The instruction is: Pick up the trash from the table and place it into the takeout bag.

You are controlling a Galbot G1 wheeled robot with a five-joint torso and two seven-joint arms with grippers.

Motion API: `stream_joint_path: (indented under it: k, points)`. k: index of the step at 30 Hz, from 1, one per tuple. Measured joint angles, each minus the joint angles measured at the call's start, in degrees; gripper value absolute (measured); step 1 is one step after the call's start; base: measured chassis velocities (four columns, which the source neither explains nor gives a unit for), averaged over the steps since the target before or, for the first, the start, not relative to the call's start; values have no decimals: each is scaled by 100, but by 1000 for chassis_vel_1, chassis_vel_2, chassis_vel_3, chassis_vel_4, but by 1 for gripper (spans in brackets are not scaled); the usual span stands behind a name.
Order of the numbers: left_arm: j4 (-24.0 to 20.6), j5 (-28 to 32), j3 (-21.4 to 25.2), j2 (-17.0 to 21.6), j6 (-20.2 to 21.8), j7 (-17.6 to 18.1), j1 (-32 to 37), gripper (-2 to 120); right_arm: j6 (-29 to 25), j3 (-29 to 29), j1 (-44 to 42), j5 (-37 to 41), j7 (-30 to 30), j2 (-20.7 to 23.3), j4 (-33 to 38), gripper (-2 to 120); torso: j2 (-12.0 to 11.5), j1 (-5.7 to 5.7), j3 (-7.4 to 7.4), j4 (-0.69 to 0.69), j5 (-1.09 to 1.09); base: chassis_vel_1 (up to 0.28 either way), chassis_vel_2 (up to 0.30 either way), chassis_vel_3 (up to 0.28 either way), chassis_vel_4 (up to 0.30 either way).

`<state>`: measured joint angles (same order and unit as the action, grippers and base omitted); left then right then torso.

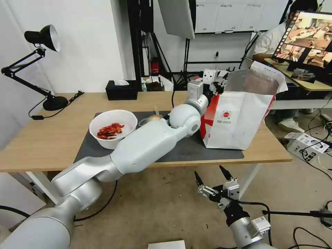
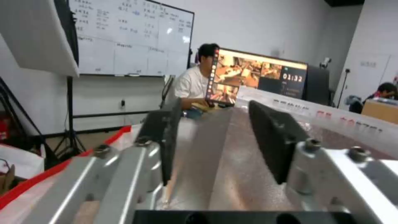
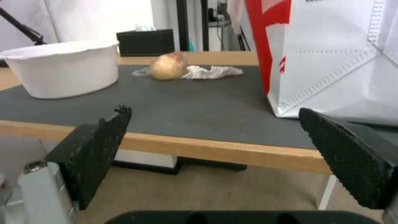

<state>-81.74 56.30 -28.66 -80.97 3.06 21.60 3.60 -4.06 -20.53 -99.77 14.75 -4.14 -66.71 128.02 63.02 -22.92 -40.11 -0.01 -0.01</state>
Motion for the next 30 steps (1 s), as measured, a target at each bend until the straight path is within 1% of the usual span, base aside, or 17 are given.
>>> stream_joint_path:
  k: [2, 4, 6, 7, 11, 12, 14, 16, 17, 18, 19, 21, 22, 23, 26, 27, 30]
  points:
    - [-233, 109, 78, 185, 3, 40, -14, 65, 9, 20, 2, 0, 0, 3, 17, 100, 0, 0, 0, 0, 0, 0, 0, 0, 0]
    - [-360, 149, 105, 286, 3, 45, -15, 69, 10, 26, 2, 0, 0, 3, 28, 100, 0, 0, 0, 0, 0, 0, 0, 0, 0]
    - [-837, 224, 217, 711, 4, 115, 44, 79, 13, 31, 1, 0, 0, 10, 48, 100, 0, 0, 1, 1, 0, 0, 0, 0, 0]
    - [-837, 224, 217, 711, 4, 115, 44, 79, 13, 31, 1, 0, 0, 10, 48, 100, 0, 0, 1, 1, 0, 0, 0, 0, 0]
    - [-1379, 222, 480, 1264, 9, 187, 425, 95, 14, 44, 7, 0, 0, 18, 52, 100, 0, 0, 1, 2, -2, 0, 0, 0, 0]
    - [-1379, 222, 480, 1264, 9, 187, 425, 95, 14, 44, 7, 0, 0, 18, 52, 100, 0, 0, 1, 2, -2, 0, 0, 0, 0]
    - [-1877, 149, 822, 1723, -13, 210, 958, 100, 20, 106, 46, -7, -1, 22, 52, 100, 1, 0, 1, 2, -1, 0, 0, 0, 0]
    - [-1979, 110, 897, 1817, -16, 207, 1083, 100, 23, 120, 56, -9, 0, 23, 52, 100, 1, 0, 1, 1, -2, 0, 0, 0, 0]
    - [-2207, 0, 1083, 2052, -19, 182, 1380, 100, 28, 146, 76, -10, -1, 24, 52, 100, 0, 0, 1, 1, -2, 0, 0, 0, 0]
    - [-2543, -309, 1598, 2484, 114, -43, 2136, 100, 30, 179, 107, -7, 0, 36, 53, 100, 1, 1, 1, 4, -3, 0, 0, 0, 0]
    - [-2543, -309, 1598, 2484, 114, -43, 2136, 100, 30, 179, 107, -7, 0, 36, 53, 100, 1, 1, 1, 4, -3, 0, 0, 0, 0]
    - [-2827, -782, 2213, 2772, 131, -248, 3066, 100, 18, 204, 131, 28, 1, 55, 53, 100, 1, 0, 1, 1, -1, 0, 0, 0, 0]
    - [-2943, -1103, 2535, 2848, 126, -380, 3502, 100, 11, 211, 157, 37, 2, 62, 52, 100, 1, 1, 1, 0, 0, 0, 0, 0, 0]
    - [-2943, -1103, 2535, 2848, 126, -380, 3502, 100, 11, 211, 157, 37, 2, 62, 52, 100, 1, 1, 1, 0, 0, 0, 0, 0, 0]
    - [-2959, -1956, 3058, 2995, -93, -692, 4257, 100, 7, 222, 209, 47, 2, 76, 42, 100, 1, 1, 0, 2, -1, 0, 0, 0, 0]
    - [-2959, -1956, 3058, 2995, -93, -692, 4257, 100, 7, 222, 209, 47, 2, 76, 42, 100, 1, 1, 0, 2, -1, 0, 0, 0, 0]
    - [-2989, -2570, 3485, 3026, -327, -792, 4944, 100, -7, 222, 231, 52, 0, 77, 17, 100, 1, 1, 0, 2, 0, 0, 0, 0, 0]
